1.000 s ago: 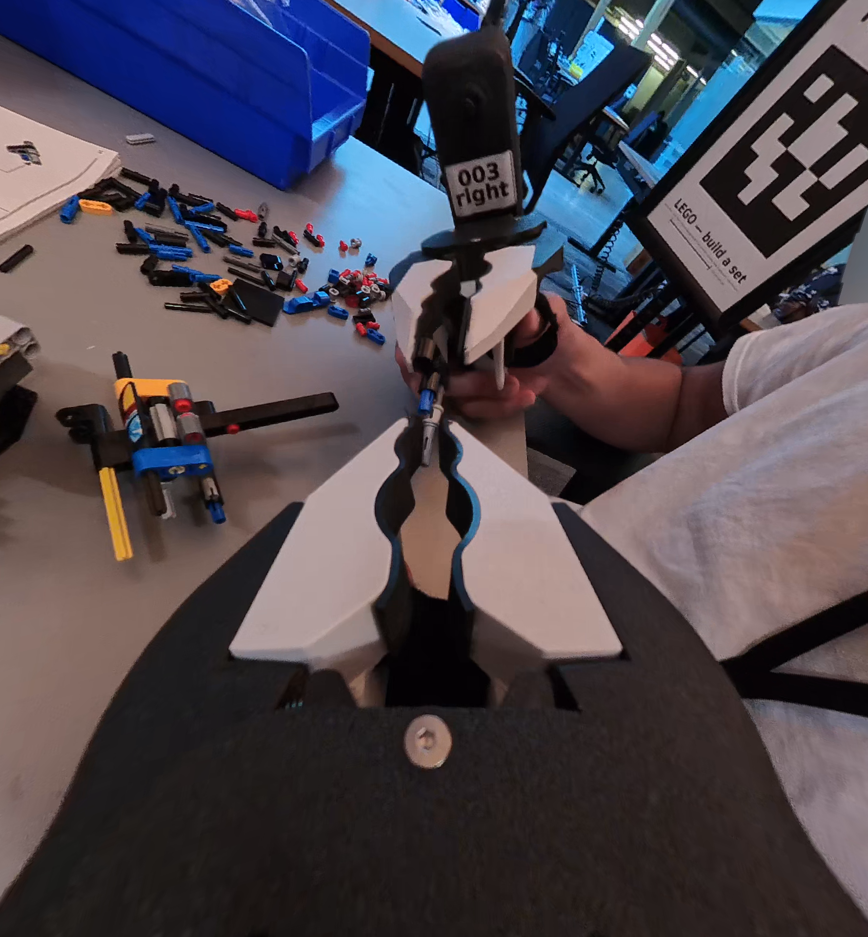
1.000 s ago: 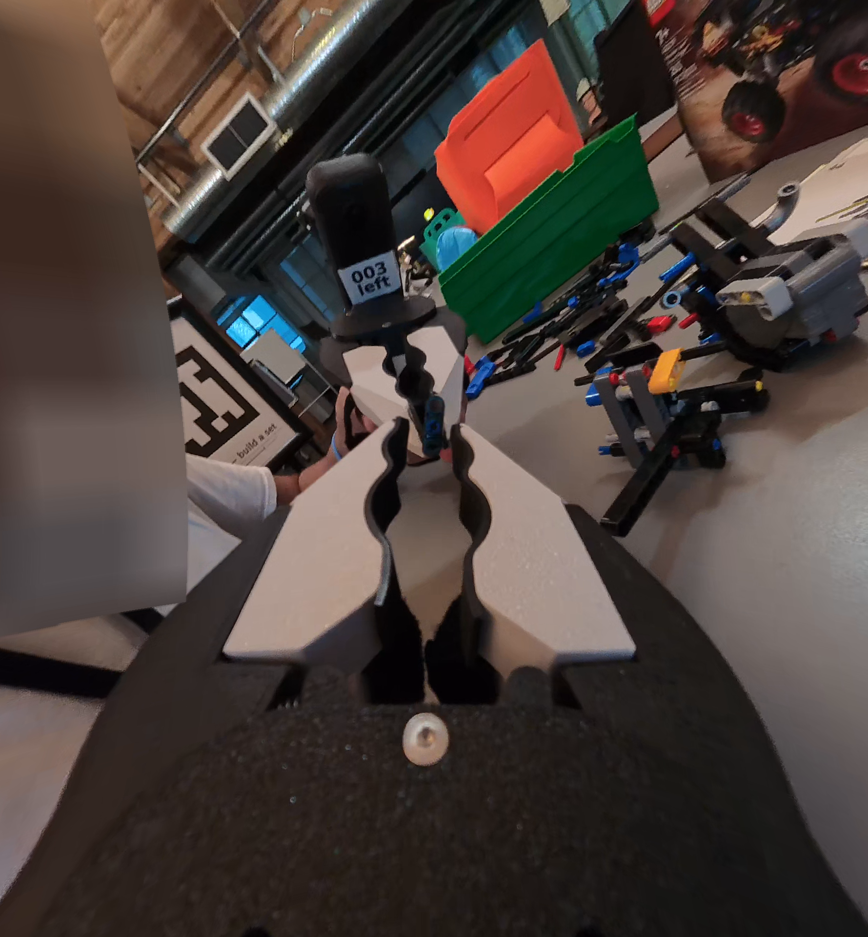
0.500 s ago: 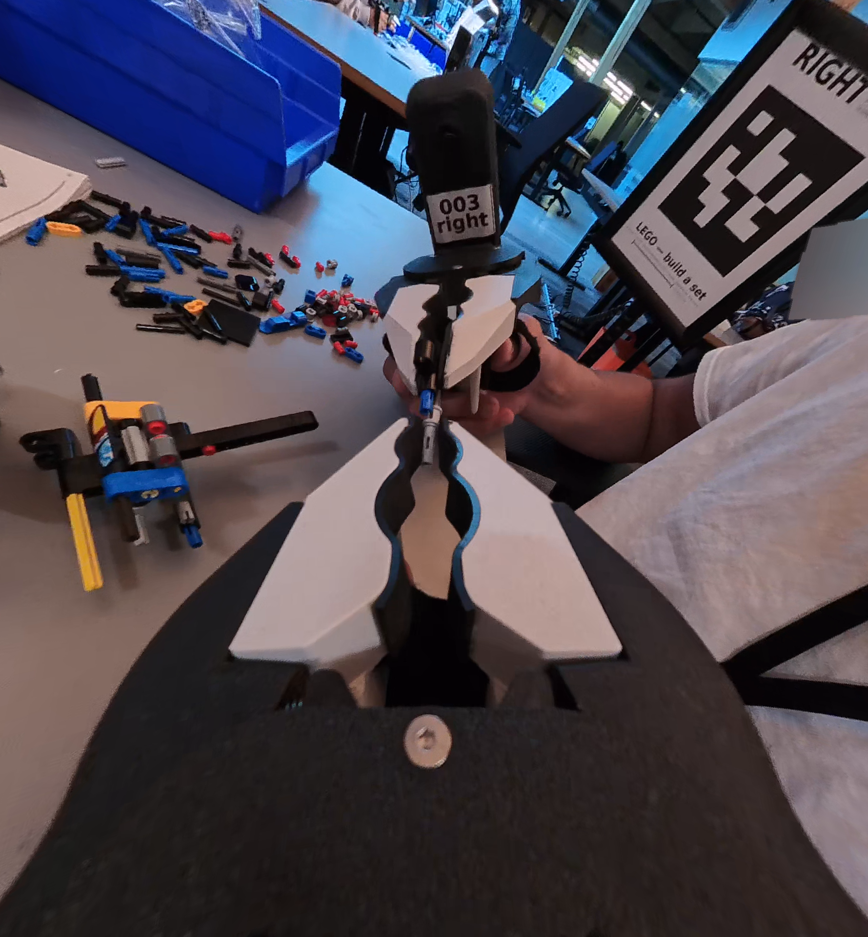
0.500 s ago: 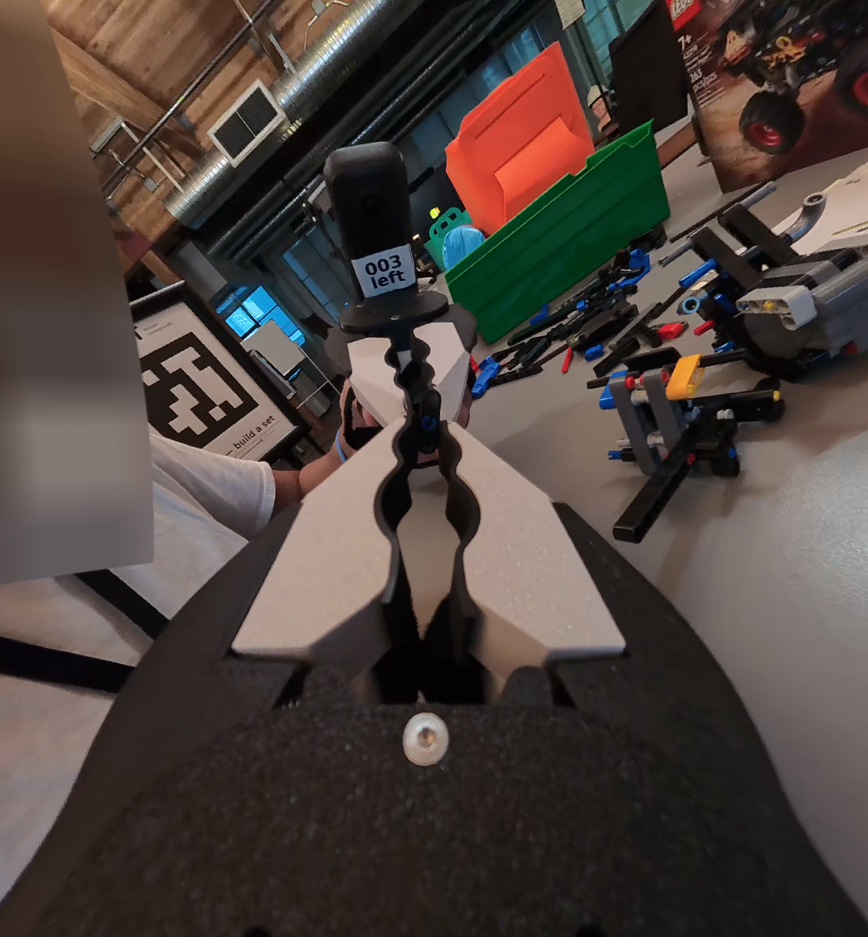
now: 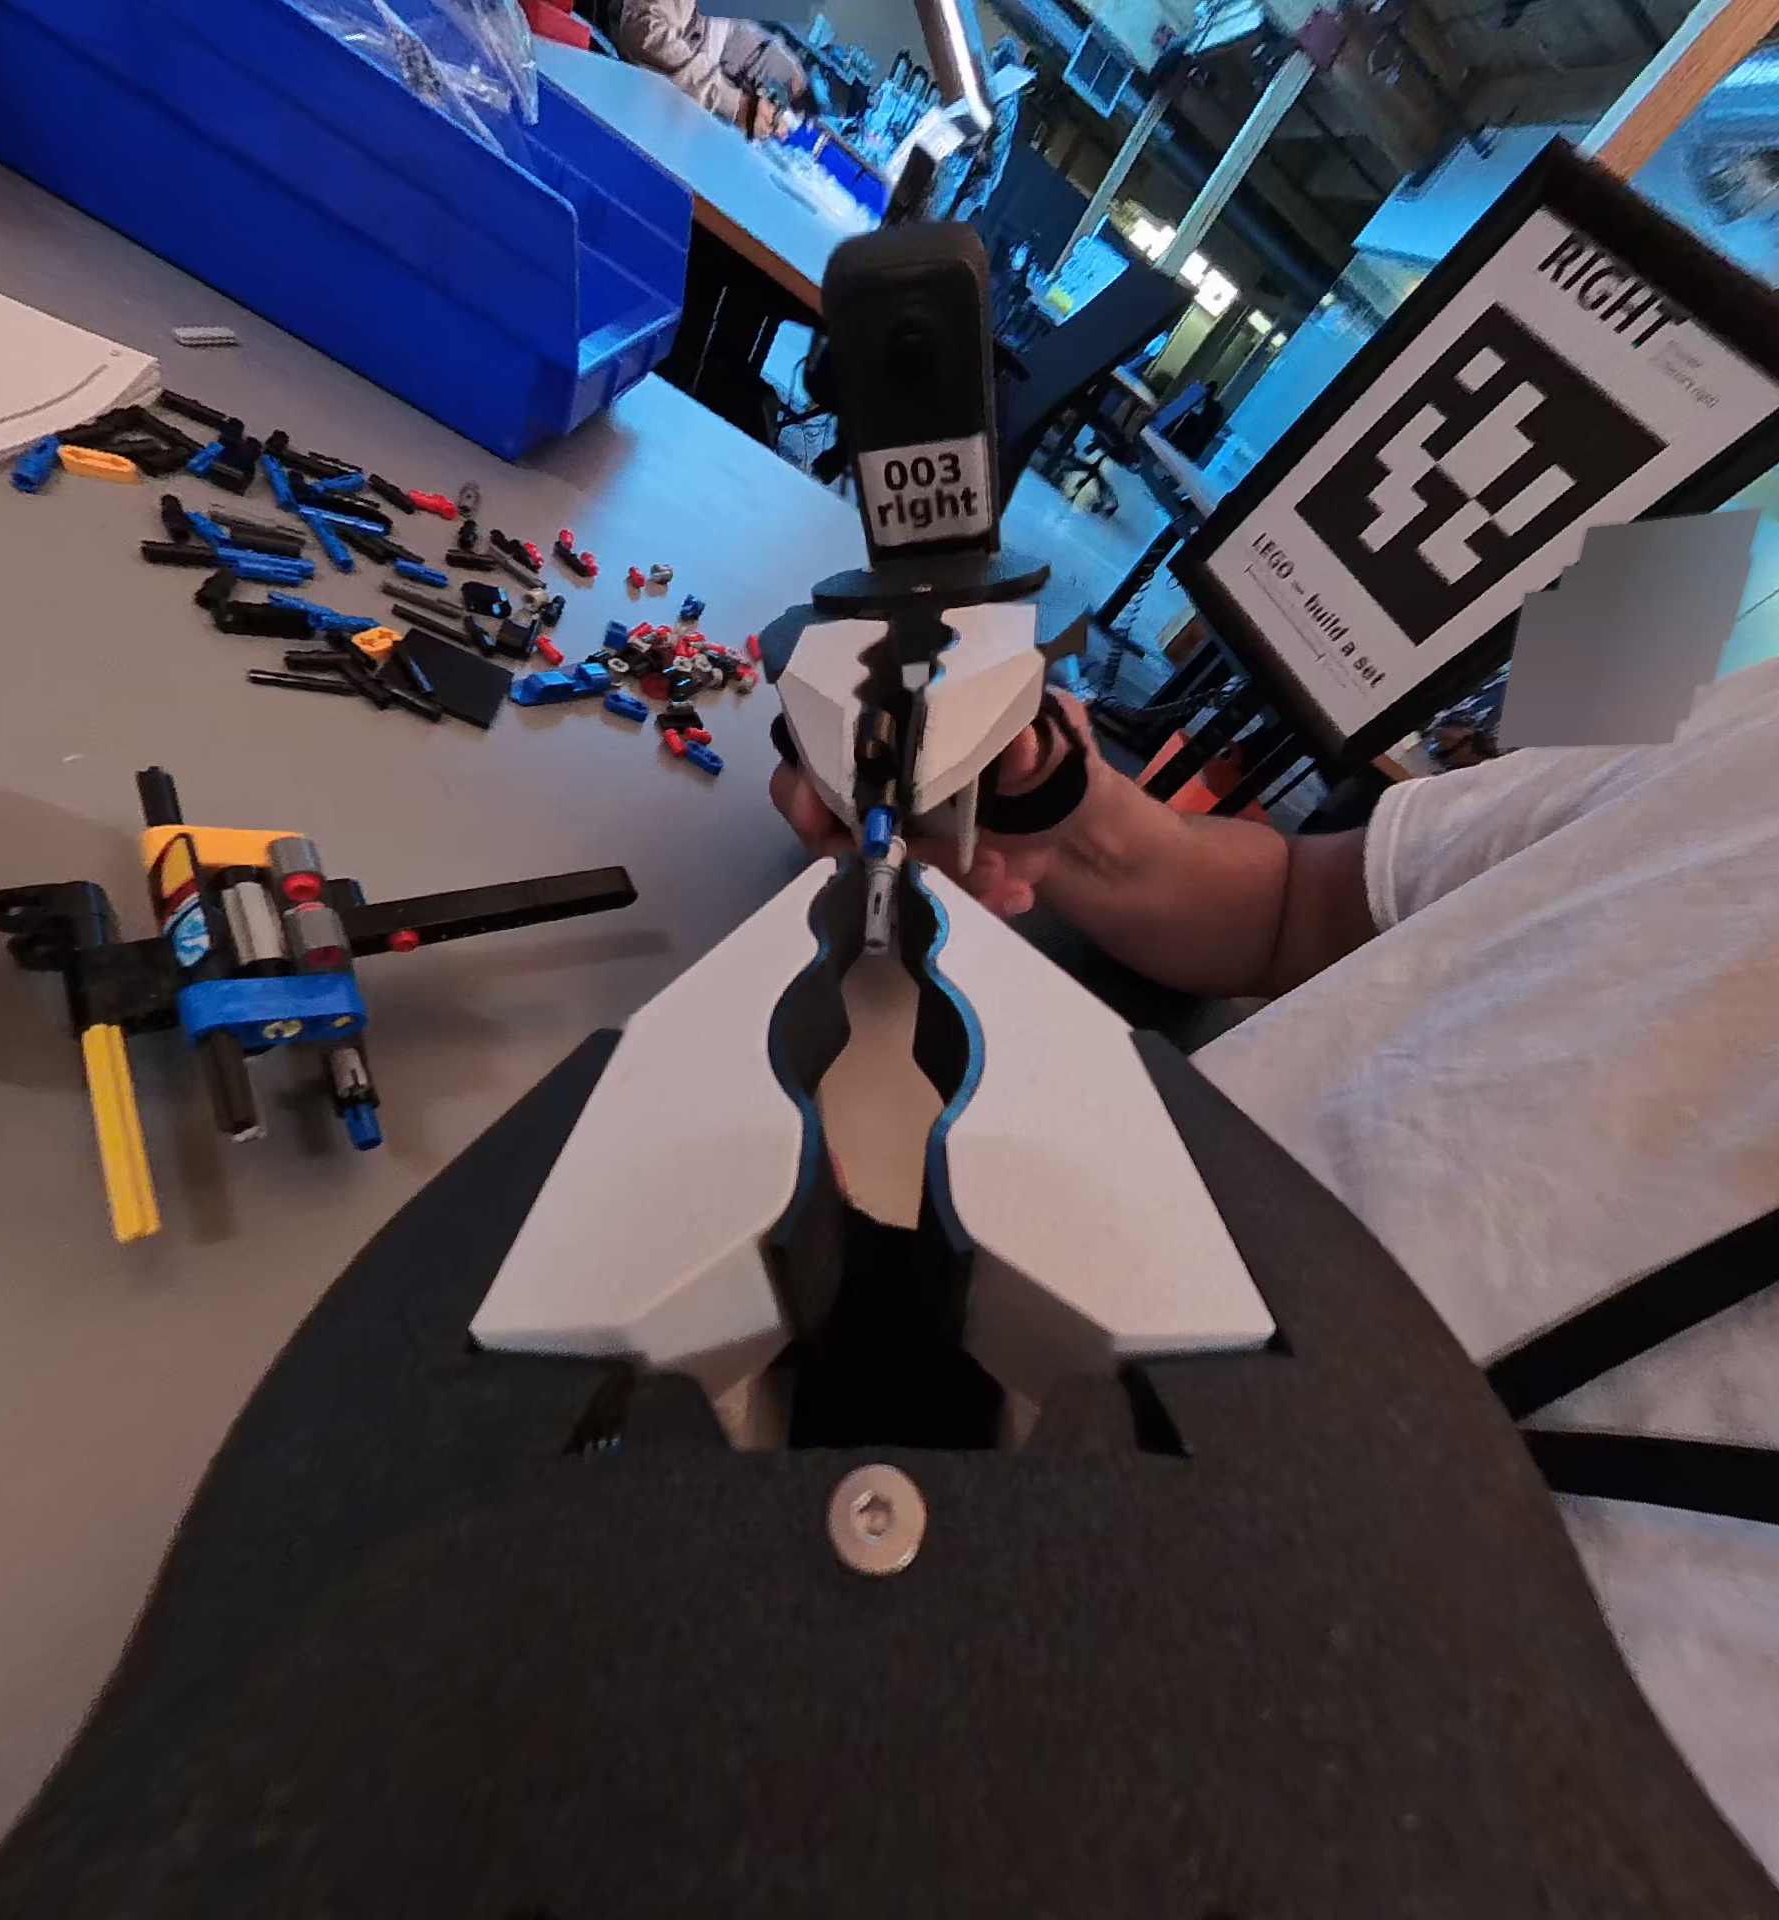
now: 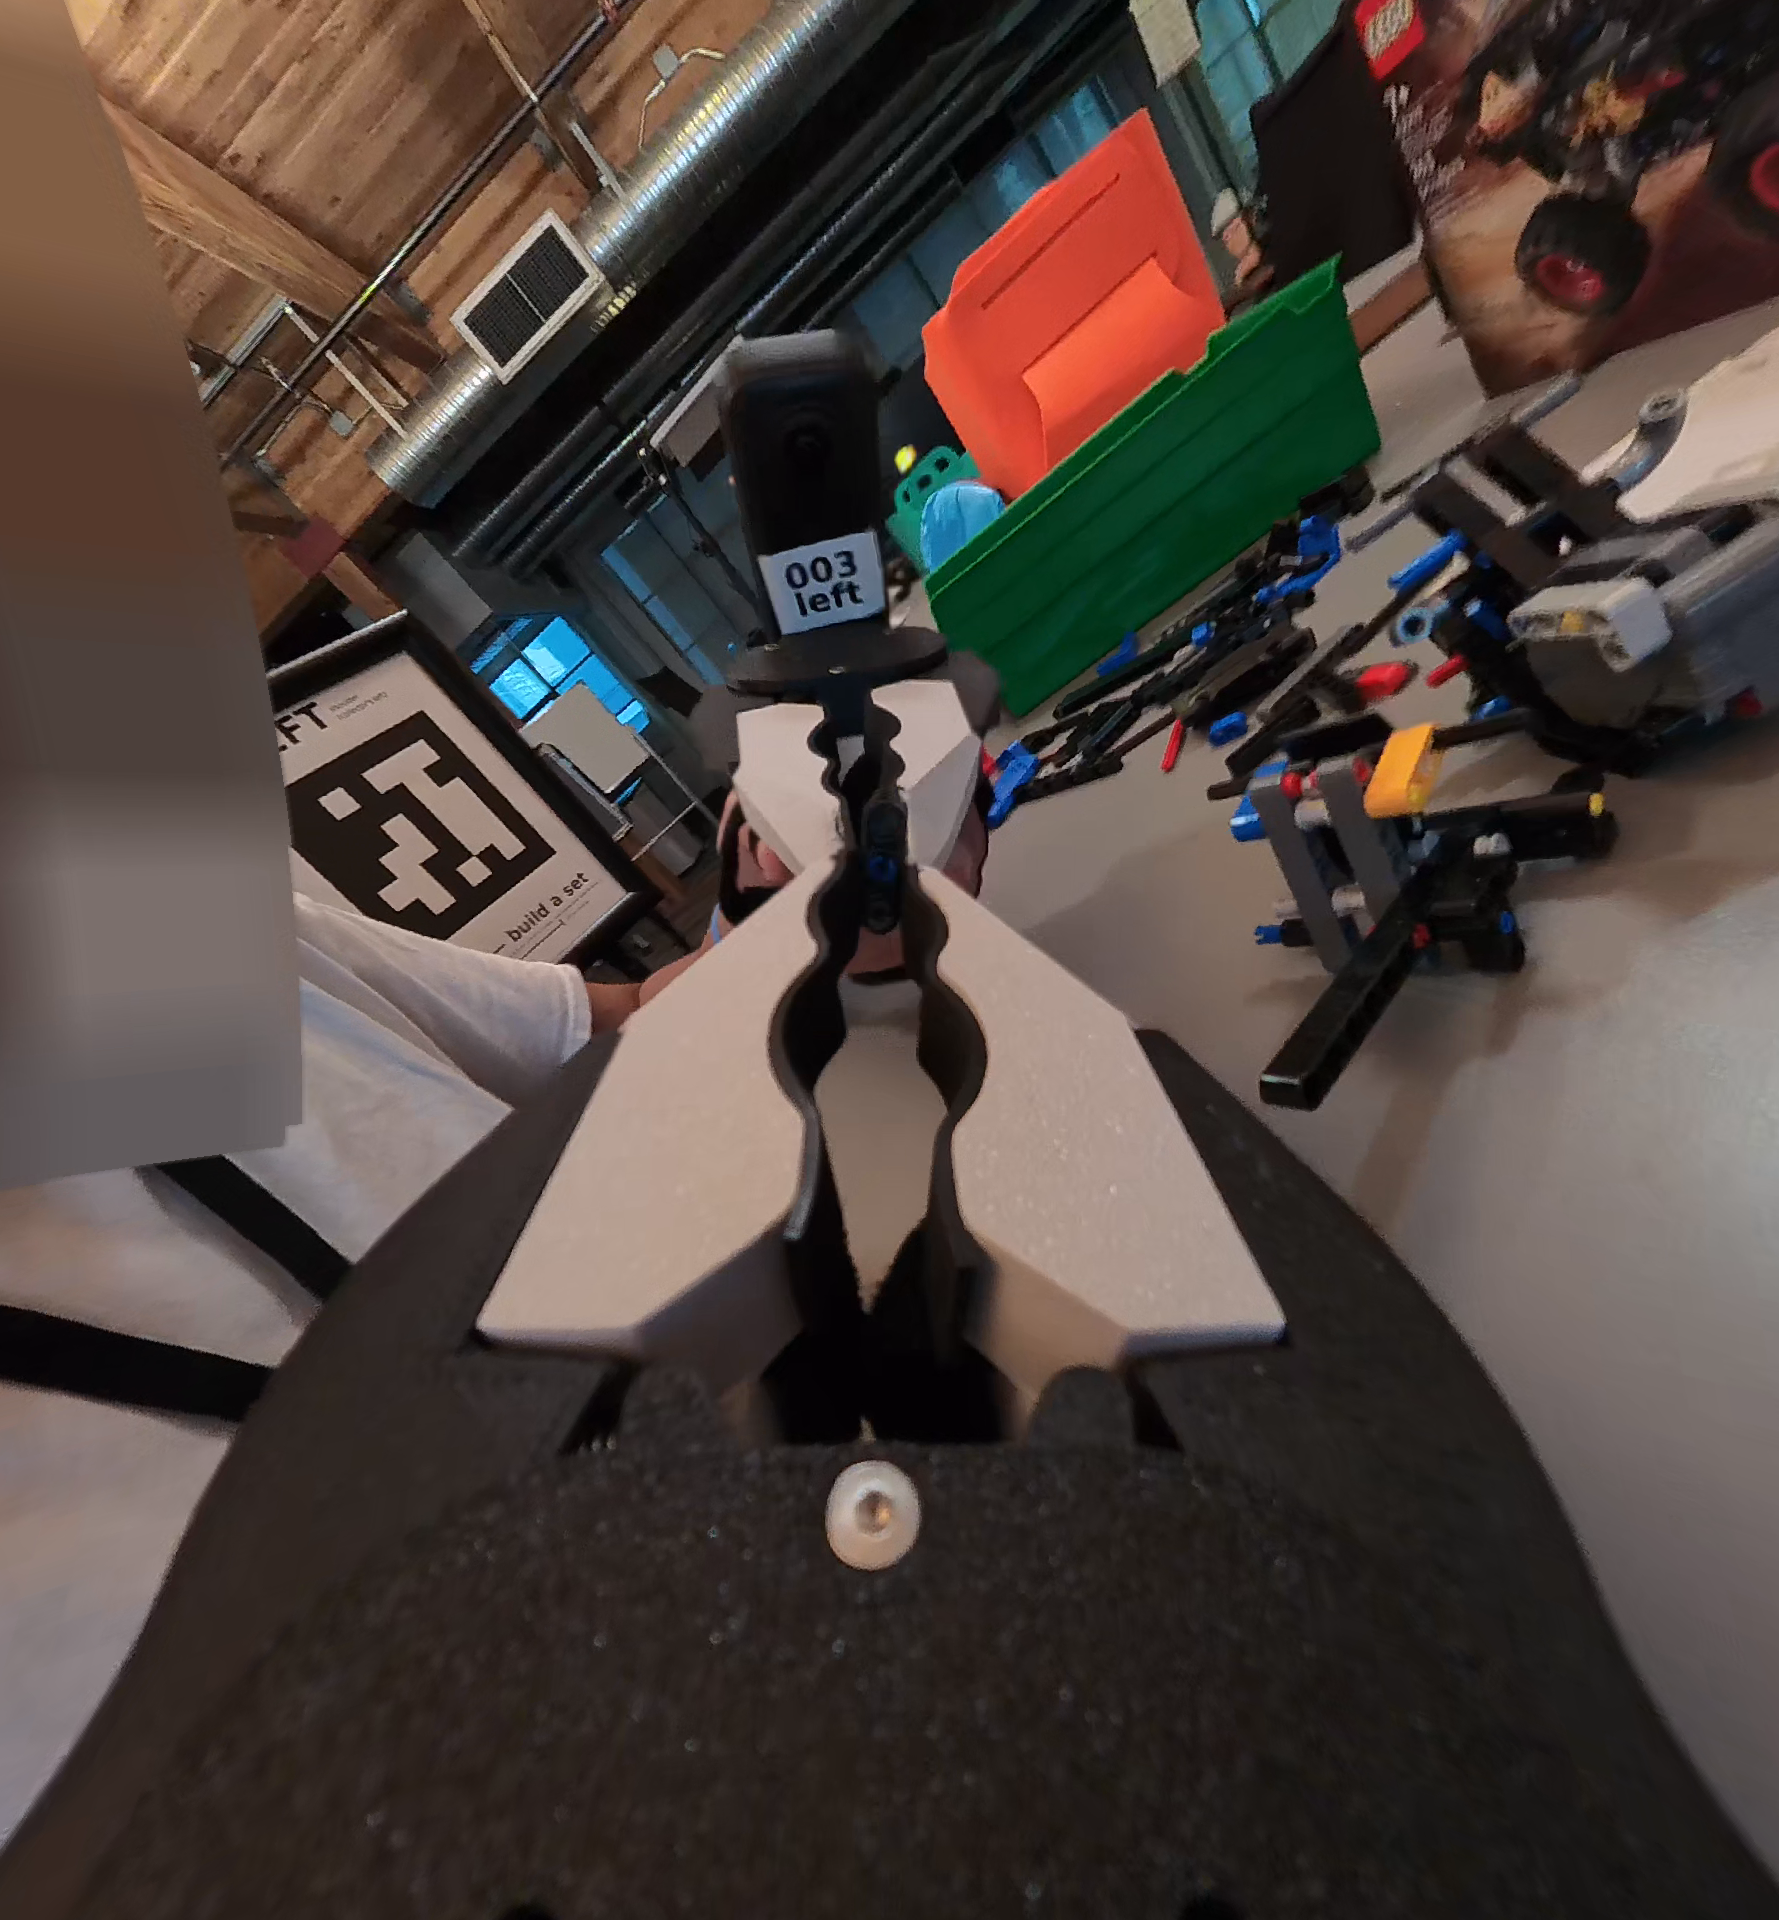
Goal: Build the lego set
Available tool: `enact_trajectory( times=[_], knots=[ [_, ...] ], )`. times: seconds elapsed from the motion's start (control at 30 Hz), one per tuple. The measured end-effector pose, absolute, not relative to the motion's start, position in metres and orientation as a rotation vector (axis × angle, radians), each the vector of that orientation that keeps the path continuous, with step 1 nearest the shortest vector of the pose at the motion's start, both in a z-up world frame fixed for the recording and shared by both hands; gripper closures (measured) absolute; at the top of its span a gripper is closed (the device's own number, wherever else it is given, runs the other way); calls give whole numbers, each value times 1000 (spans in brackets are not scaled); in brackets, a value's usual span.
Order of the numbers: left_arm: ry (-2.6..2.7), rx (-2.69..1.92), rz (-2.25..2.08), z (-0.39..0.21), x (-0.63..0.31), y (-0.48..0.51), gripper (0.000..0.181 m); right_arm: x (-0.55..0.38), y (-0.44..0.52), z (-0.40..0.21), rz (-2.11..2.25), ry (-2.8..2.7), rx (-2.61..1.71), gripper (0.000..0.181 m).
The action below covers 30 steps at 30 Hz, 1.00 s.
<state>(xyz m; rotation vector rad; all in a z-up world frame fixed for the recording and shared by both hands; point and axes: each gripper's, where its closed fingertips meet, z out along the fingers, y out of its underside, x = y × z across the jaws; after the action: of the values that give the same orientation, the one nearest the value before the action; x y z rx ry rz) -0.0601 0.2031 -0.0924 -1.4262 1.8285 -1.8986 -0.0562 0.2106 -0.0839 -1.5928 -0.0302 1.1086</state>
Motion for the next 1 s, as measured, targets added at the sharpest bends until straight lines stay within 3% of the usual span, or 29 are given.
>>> enact_trajectory(
  times=[0.33,1.0],
  knots=[
    [1807,-1325,-1834,-88,-69,208,172,-60,205,-81,1041,-119,-1576,175],
    [1873,-1255,-1847,-93,-77,198,179,-67,200,-84,1042,-162,-1600,175]
  ],
)
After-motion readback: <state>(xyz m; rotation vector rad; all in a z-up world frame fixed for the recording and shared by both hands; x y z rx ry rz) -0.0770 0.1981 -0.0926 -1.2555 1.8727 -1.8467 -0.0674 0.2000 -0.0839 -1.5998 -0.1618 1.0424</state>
